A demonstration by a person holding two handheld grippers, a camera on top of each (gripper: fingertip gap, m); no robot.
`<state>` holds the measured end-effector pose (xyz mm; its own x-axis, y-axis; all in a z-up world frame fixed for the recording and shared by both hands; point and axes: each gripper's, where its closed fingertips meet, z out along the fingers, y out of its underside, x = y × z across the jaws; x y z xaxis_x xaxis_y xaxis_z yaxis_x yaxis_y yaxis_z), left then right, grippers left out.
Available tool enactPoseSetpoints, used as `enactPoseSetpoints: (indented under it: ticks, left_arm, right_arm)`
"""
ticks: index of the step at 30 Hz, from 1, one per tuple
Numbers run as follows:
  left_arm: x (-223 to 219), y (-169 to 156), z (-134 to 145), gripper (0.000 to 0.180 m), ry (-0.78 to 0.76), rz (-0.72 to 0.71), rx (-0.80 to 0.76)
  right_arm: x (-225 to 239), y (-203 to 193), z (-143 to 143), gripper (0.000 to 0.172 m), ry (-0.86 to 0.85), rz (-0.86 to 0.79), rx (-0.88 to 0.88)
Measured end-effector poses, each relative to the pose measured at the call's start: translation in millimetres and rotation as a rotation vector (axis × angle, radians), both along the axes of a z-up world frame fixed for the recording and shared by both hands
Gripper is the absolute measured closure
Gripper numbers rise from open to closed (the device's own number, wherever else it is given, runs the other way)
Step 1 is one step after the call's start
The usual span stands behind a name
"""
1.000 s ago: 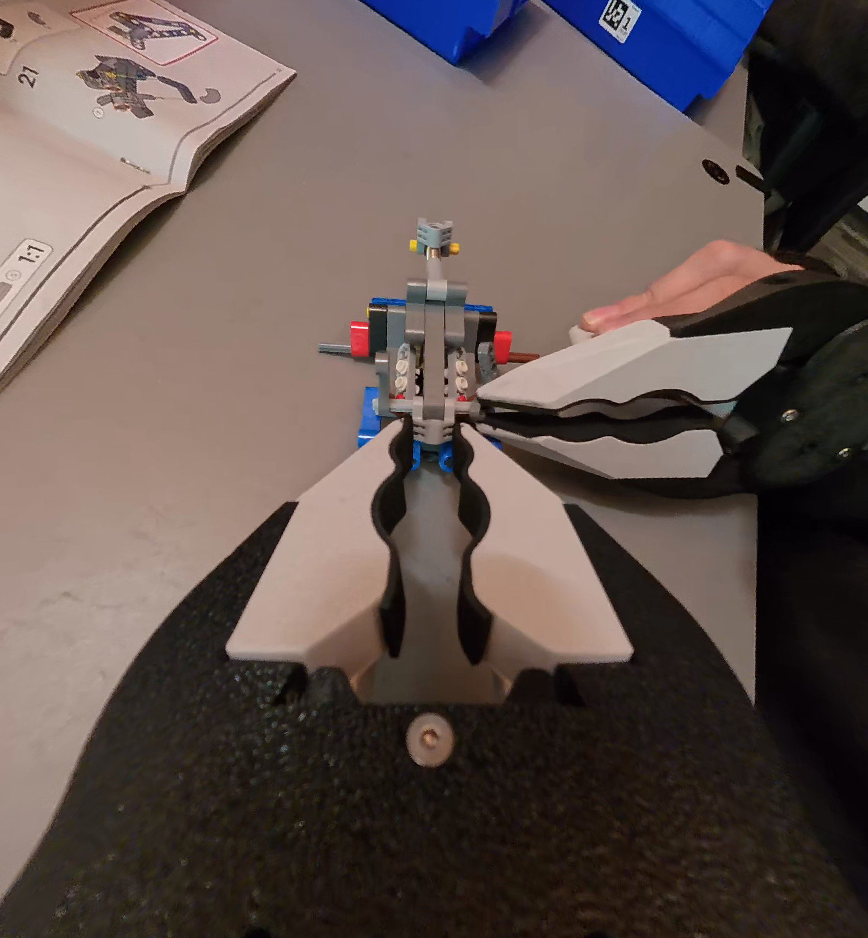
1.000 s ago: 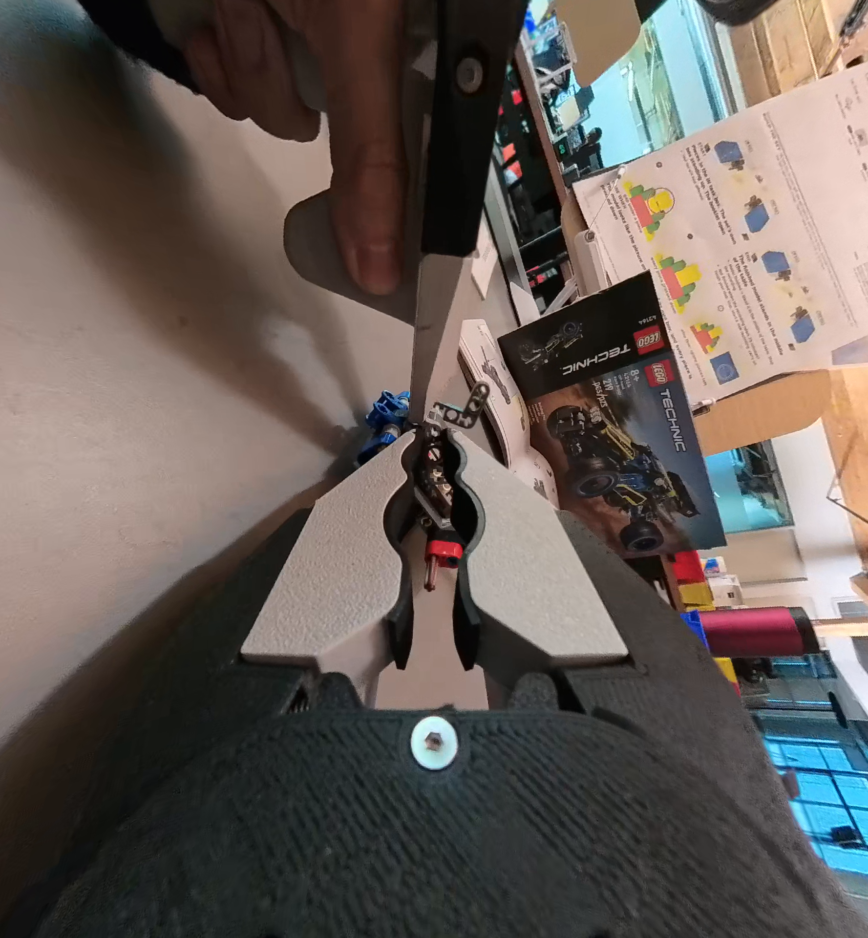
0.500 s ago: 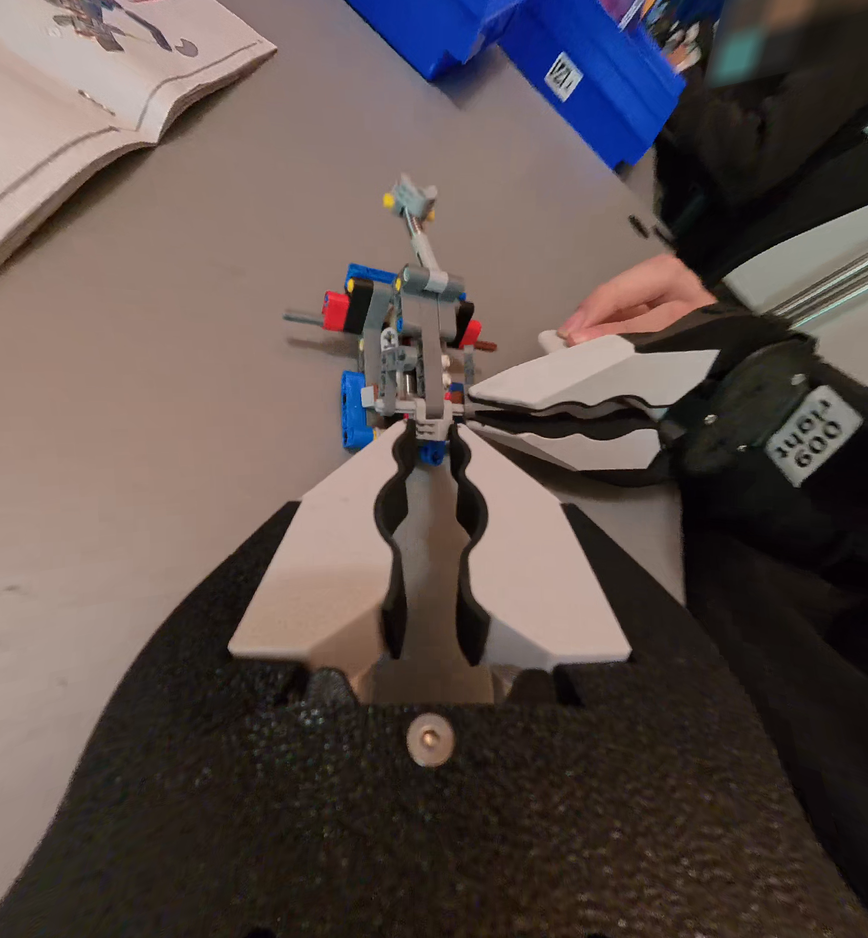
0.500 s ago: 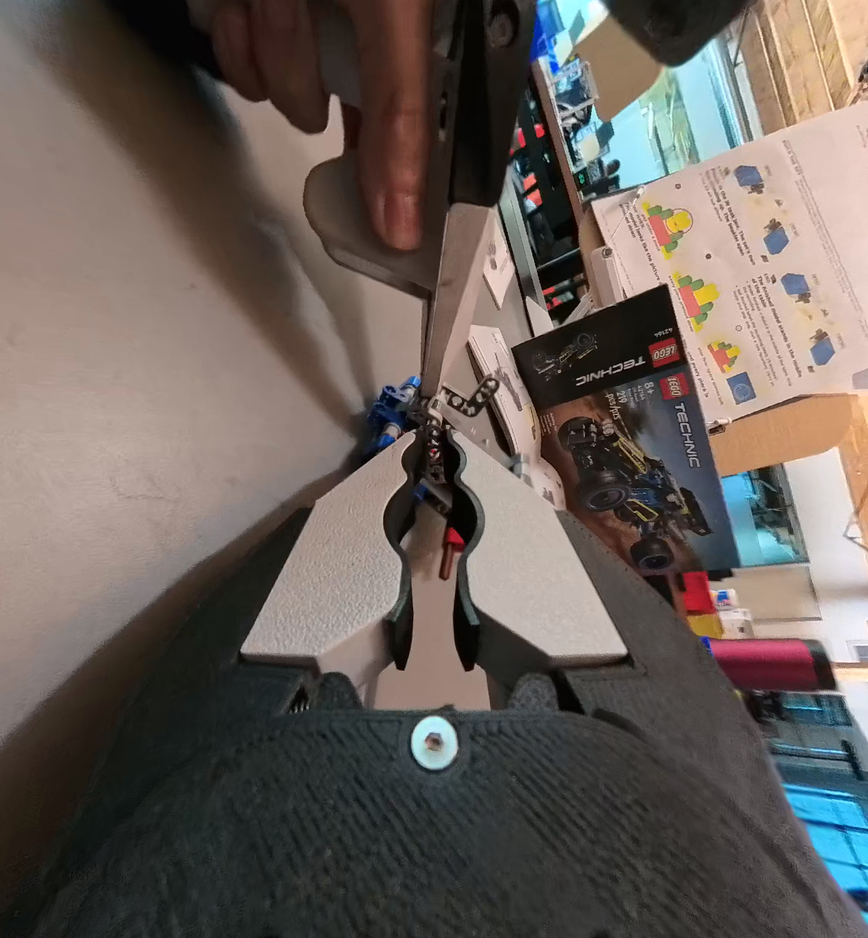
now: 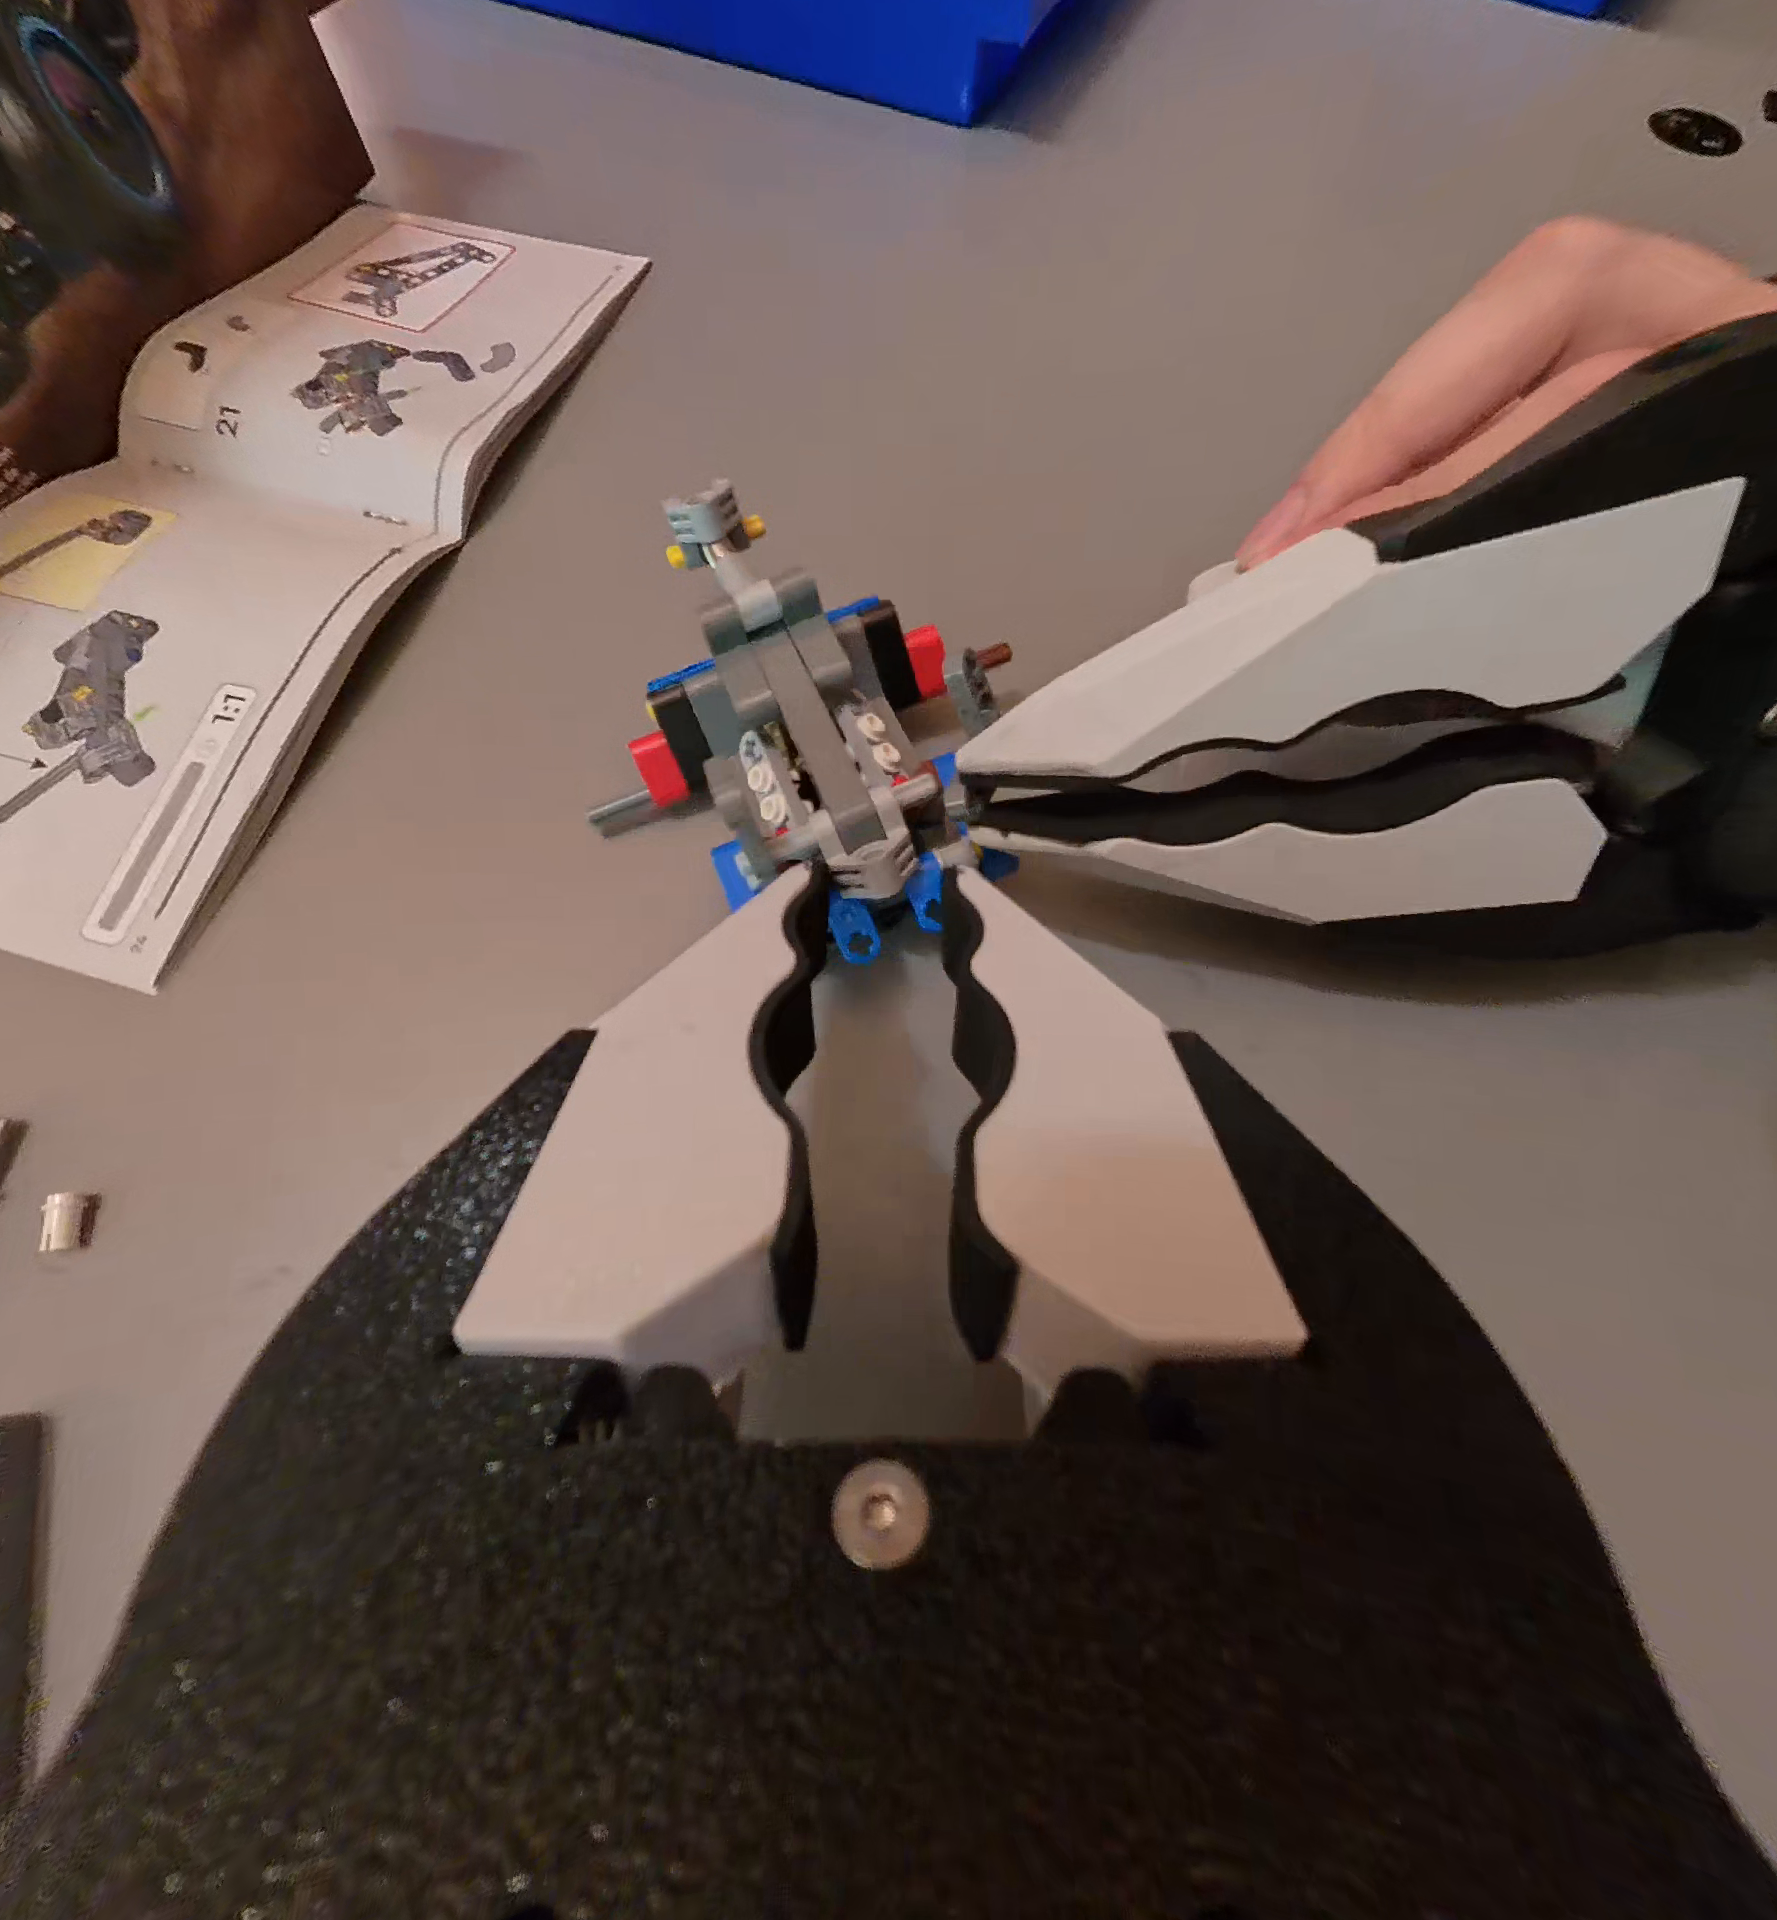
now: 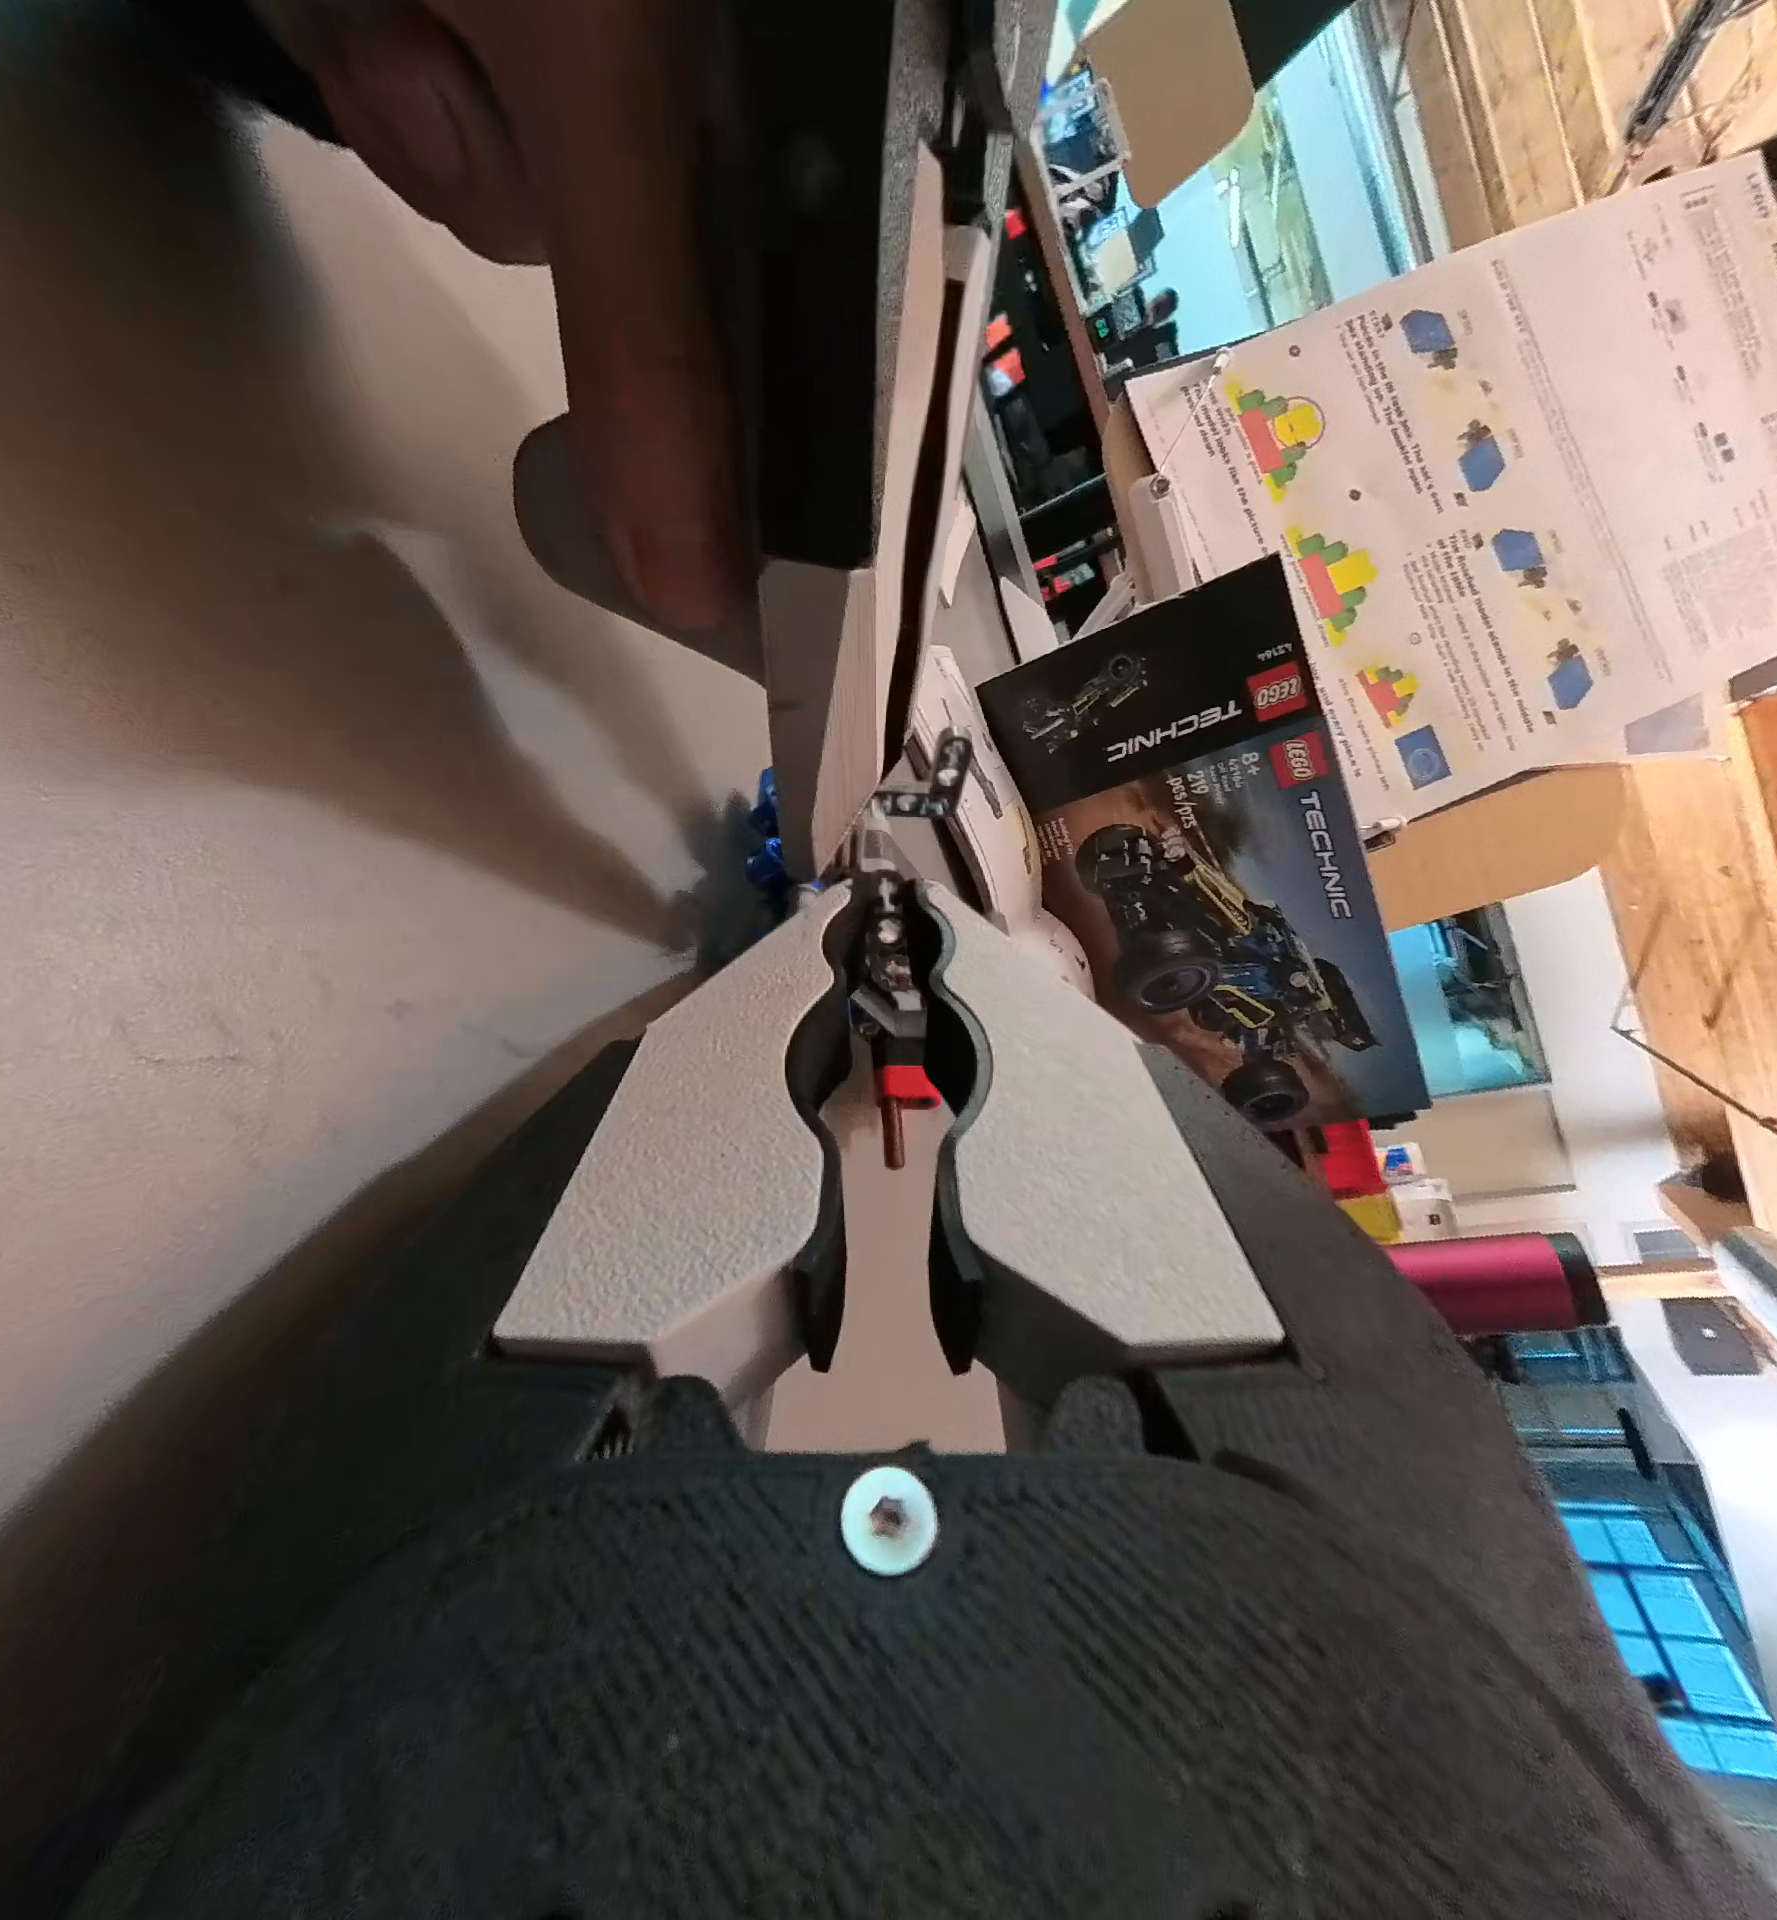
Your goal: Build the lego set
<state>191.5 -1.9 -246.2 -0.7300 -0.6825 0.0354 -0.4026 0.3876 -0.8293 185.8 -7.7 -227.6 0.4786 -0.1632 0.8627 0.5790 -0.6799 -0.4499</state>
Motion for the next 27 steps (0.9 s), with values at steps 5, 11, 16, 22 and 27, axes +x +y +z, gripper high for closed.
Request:
enactPoseSetpoints:
  ticks: [5,11,16,22,27]
  left_arm:
    - [1.2,-1.7,4.6,0.163,0.037,0.043,-0.077]
    - [2.2,-3.7,7.3,0.155,0.047,0.078,-0.094]
    - [4.3,-4.8,0.6,0.155,0.027,0.109,-0.019]
    - [9.1,-4.5,0.9,0.167,-0.033,0.124,0.037]
    - [16.4,0.7,4.0,0.168,-0.108,0.135,0.080]
  right_arm:
    - [4.1,-2.9,1.6,0.168,0.013,-0.024,0.018]
    - [8.7,-7.9,3.8,0.168,0.053,-0.054,0.056]
    - [9.2,-8.1,0.7,0.168,0.056,-0.059,0.038]
    - [9.1,-7.0,-1.1,0.168,0.072,-0.059,0.037]
    - [8.4,-6.6,-0.7,0.168,0.080,-0.057,0.045]
